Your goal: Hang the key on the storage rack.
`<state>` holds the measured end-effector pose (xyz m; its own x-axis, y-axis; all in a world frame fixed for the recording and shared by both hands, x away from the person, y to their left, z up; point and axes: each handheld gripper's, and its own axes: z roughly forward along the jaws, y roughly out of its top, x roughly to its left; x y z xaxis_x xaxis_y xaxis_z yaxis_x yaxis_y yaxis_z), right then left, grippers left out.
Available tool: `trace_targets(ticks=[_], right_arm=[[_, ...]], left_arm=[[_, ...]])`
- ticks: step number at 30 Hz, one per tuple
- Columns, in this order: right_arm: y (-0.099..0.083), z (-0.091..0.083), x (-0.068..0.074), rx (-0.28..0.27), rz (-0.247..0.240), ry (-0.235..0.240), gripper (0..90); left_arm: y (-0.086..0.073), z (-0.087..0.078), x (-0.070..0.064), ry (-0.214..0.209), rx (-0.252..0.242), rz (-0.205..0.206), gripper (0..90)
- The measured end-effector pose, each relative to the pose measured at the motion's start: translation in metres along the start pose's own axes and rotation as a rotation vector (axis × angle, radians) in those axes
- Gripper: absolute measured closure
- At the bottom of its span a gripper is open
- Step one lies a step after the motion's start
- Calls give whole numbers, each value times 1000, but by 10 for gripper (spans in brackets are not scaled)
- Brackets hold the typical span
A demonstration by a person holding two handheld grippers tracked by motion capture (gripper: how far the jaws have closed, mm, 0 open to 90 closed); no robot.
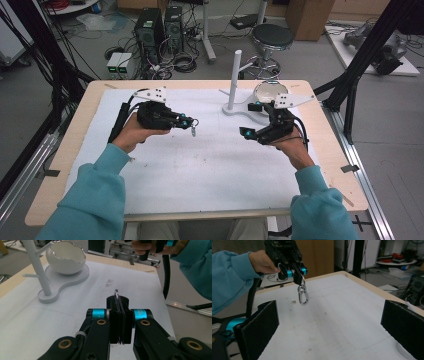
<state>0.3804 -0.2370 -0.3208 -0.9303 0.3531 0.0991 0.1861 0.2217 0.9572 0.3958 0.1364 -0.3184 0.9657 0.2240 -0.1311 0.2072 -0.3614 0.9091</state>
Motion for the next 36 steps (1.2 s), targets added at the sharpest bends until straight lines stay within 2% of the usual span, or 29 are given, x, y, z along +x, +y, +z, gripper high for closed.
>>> trace_targets(ticks=[3, 4, 6, 8, 9, 10, 11, 13, 16, 17, 20, 21, 22, 23, 28, 32, 33, 34, 36], right_arm=[[8, 8, 0, 13, -5, 50, 7], [8, 8, 0, 13, -5, 50, 7], [14, 18, 0, 27, -30, 93, 7], [16, 21, 0, 25, -47, 100, 7], [19, 27, 1, 39, -51, 121, 7], [19, 27, 1, 39, -51, 121, 7], [21, 33, 1, 48, -54, 144, 7], [23, 39, 1, 57, -65, 160, 7], [24, 45, 2, 61, -72, 178, 8], [25, 52, 3, 74, -79, 201, 8], [26, 57, 5, 79, -81, 218, 8], [28, 64, 5, 83, -95, 236, 12], [28, 64, 5, 83, -95, 236, 12], [29, 69, 6, 89, -91, 260, 40], [29, 77, 6, 92, -74, 281, 45], [28, 82, 8, 117, -70, 296, 92], [28, 83, 8, 126, -75, 306, 157], [28, 83, 8, 126, -75, 306, 157], [28, 84, 9, 138, -76, 308, 227]], left_arm=[[1, 4, -3, -15, -14, 12, 883], [1, 4, -3, -15, -14, 12, 883], [1, 6, -4, -26, -26, 10, 883], [1, 8, -5, -36, -33, 14, 883], [1, 9, -5, -46, -51, 23, 883], [1, 9, -5, -46, -51, 23, 883], [-3, 9, -6, -56, -100, 14, 883], [-7, 10, -5, -61, -109, 0, 883], [-11, 10, -4, -63, -108, -10, 883], [-12, 11, -5, -67, -113, -10, 883], [-13, 11, -5, -72, -118, -4, 883], [-13, 11, -6, -74, -116, -4, 883], [-13, 11, -6, -78, -120, -2, 883], [-13, 12, -7, -82, -123, 0, 883], [-12, 13, -8, -93, -126, 11, 882], [-12, 14, -10, -104, -129, 22, 882], [-12, 14, -10, -109, -135, 22, 882], [-12, 14, -10, -109, -135, 22, 883], [-12, 14, -10, -112, -144, 27, 883]])
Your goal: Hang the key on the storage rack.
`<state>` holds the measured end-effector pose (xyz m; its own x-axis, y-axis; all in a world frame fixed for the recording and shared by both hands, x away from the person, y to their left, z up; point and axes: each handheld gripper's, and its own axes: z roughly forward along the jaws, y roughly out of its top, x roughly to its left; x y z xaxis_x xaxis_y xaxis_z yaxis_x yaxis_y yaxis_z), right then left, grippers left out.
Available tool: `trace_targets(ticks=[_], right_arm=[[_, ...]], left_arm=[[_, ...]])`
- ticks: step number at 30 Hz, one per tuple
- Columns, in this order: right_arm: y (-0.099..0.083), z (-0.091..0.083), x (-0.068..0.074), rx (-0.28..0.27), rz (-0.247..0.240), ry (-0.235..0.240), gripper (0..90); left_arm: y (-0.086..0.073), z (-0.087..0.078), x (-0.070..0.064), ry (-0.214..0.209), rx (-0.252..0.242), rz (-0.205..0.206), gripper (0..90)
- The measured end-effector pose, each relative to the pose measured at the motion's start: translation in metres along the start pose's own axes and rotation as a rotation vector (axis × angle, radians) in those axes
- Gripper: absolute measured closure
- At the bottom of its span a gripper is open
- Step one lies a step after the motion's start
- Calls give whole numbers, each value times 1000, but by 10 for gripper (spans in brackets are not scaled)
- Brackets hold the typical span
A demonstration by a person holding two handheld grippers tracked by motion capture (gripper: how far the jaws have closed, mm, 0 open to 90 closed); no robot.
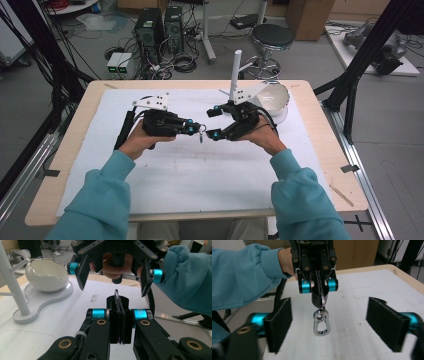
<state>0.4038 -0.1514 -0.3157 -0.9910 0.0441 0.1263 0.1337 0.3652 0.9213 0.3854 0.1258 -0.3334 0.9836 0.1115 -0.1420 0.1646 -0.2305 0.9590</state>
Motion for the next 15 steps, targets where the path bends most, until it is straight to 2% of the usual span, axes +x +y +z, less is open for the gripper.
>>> trace_targets(ticks=[5, 6, 7, 8, 9, 10, 11, 12, 15], right_arm=[[1, 1, 1, 7, -19, 9, 368], [1, 1, 1, 7, -19, 9, 368], [1, 2, 1, 4, -22, 16, 423], [1, 2, 1, 4, -22, 16, 423], [1, 2, 0, 7, -21, 26, 482], [1, 2, 0, 7, -21, 26, 482], [1, 2, 0, 14, -21, 34, 535], [1, 2, 0, 14, -21, 34, 535], [0, 3, -1, 16, -21, 46, 619]], left_arm=[[0, 0, -1, -9, -13, 0, 882], [0, 0, -1, -9, -13, 0, 882], [0, 0, -1, -13, -17, 1, 882], [0, 0, -1, -13, -17, 1, 882], [0, 0, -1, -15, -19, 3, 883], [0, 0, -1, -15, -19, 3, 882], [0, 0, -1, -17, -16, 11, 882], [0, 0, -1, -17, -16, 11, 882], [0, 0, -2, -20, -20, 11, 882]])
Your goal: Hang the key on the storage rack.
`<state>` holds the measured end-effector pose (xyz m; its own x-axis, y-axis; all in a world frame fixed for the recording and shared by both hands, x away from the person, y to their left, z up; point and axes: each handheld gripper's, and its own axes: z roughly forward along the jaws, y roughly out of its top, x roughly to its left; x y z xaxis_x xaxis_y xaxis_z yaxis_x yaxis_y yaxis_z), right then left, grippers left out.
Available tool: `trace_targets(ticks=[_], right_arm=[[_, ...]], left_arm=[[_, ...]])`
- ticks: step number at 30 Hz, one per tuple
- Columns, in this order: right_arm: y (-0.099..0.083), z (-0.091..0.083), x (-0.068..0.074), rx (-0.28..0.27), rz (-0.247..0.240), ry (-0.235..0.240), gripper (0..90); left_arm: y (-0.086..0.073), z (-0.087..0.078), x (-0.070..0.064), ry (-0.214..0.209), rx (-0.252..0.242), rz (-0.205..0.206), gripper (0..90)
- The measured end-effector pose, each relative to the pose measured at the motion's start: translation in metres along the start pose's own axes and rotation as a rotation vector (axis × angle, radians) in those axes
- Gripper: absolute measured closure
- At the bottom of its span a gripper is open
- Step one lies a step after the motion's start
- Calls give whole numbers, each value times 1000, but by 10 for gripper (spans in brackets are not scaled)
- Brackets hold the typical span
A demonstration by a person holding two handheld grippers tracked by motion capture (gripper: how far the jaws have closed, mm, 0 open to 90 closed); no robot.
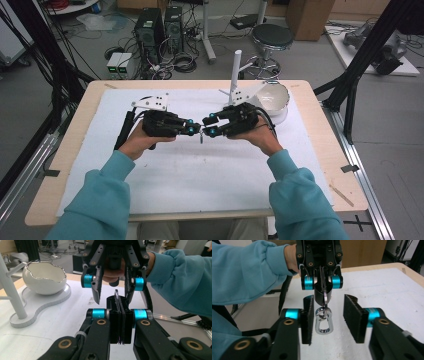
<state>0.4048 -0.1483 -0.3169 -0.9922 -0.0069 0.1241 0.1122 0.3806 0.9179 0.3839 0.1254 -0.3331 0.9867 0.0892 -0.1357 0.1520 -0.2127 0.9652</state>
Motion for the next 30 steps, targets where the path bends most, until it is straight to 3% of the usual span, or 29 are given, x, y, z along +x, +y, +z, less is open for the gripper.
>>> trace_targets(ticks=[11, 19, 23, 30], right_arm=[[-3, -1, 2, 15, 8, -8, 775], [-2, -1, 3, 15, 8, 0, 784], [-1, -2, 4, 10, -4, -14, 864], [-1, -3, 6, 21, 10, -6, 881]], left_arm=[[0, -1, 0, 3, -2, 4, 882], [-1, 0, 0, 2, 0, 7, 882], [-1, 1, 0, 1, 4, 8, 882], [-1, 2, 1, -10, 1, 9, 882]])
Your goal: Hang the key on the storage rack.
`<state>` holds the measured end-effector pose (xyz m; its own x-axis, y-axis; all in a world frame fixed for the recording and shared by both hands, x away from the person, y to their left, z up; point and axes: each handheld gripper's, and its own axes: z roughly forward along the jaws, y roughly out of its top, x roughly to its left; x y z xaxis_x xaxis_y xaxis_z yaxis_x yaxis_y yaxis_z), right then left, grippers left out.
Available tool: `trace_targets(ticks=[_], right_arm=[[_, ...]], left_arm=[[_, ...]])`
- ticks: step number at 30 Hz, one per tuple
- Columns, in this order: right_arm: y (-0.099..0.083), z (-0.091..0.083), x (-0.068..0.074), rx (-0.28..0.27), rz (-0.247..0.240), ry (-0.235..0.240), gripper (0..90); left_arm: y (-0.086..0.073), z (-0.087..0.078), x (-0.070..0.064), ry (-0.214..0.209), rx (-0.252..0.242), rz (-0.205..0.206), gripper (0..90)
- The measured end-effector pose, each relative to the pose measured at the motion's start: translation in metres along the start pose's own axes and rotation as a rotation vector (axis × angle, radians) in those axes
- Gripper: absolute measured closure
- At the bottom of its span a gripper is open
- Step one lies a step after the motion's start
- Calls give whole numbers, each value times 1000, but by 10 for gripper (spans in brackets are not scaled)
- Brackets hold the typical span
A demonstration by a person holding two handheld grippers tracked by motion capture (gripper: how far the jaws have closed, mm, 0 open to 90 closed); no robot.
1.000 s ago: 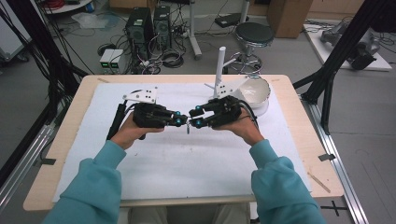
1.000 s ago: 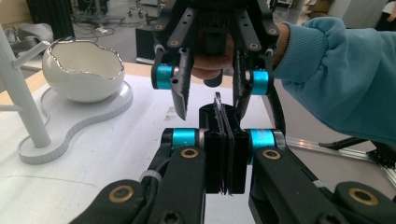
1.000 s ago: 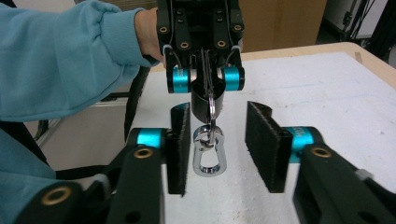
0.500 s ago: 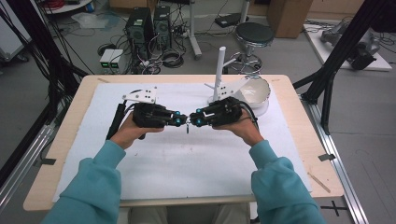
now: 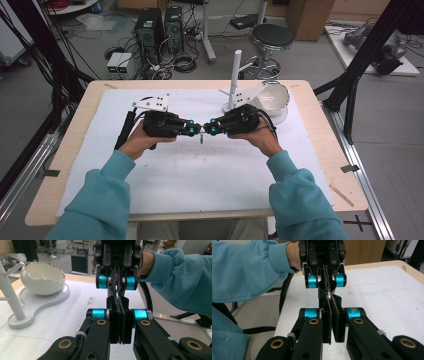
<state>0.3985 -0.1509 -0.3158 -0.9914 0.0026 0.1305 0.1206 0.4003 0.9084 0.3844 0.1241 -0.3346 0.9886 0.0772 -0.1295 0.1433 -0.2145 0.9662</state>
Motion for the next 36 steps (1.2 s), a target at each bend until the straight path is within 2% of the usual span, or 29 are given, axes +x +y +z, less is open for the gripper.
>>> trace_targets(ticks=[5, 10, 13, 14, 15, 17, 18, 21, 23, 24, 25, 26, 27, 28, 29, 30, 31, 32, 33, 35, 36], right_arm=[[1, -1, 2, 7, -11, -9, 890], [2, -1, 3, 10, 0, -2, 892], [2, -1, 3, 14, 9, -9, 893], [2, -1, 3, 17, 13, -10, 893], [2, -1, 3, 20, 14, -13, 893], [2, -3, 2, 23, 19, -26, 893], [2, -4, 2, 28, 23, -31, 893], [2, -9, 1, 28, 33, -49, 892], [3, -14, -1, 27, 48, -66, 892], [3, -17, -2, 24, 50, -79, 892], [3, -17, -2, 24, 50, -79, 892], [4, -23, -5, 25, 65, -97, 892], [4, -23, -5, 25, 65, -97, 892], [3, -31, -8, 27, 78, -123, 892], [4, -34, -10, 31, 80, -130, 892], [4, -37, -11, 36, 89, -143, 892], [4, -37, -11, 36, 89, -143, 892], [6, -44, -15, 40, 102, -164, 892], [6, -44, -15, 40, 102, -164, 892], [10, -52, -18, 52, 112, -179, 892], [13, -57, -21, 63, 110, -193, 892]], left_arm=[[0, 1, 0, -2, -4, 0, 881], [-1, 1, 0, -12, -8, -7, 880], [-1, 1, 0, -10, -7, -9, 872], [-1, 1, 0, 5, 3, -6, 865], [-1, 1, 0, 5, 3, -6, 824], [-3, 0, 1, 11, -1, -2, 684], [-7, -1, 1, 37, -4, -7, 607], [-11, -4, 2, 54, 4, -14, 405], [-17, -11, 2, 138, 47, -39, 302], [-20, -14, 1, 192, 63, -47, 196], [-20, -14, 1, 192, 63, -47, 92], [-25, -22, -1, 275, 83, -57, 45], [-25, -22, -1, 275, 83, -57, 33], [-32, -32, -4, 318, 80, -56, 24], [-32, -32, -4, 318, 80, -56, 22], [-40, -42, -8, 362, 73, -53, 22], [-40, -42, -8, 362, 73, -53, 22], [-49, -53, -13, 391, 58, -51, 22], [-49, -53, -13, 391, 58, -51, 22], [-58, -65, -19, 425, 41, -59, 22], [-69, -77, -23, 471, 22, -68, 22]])
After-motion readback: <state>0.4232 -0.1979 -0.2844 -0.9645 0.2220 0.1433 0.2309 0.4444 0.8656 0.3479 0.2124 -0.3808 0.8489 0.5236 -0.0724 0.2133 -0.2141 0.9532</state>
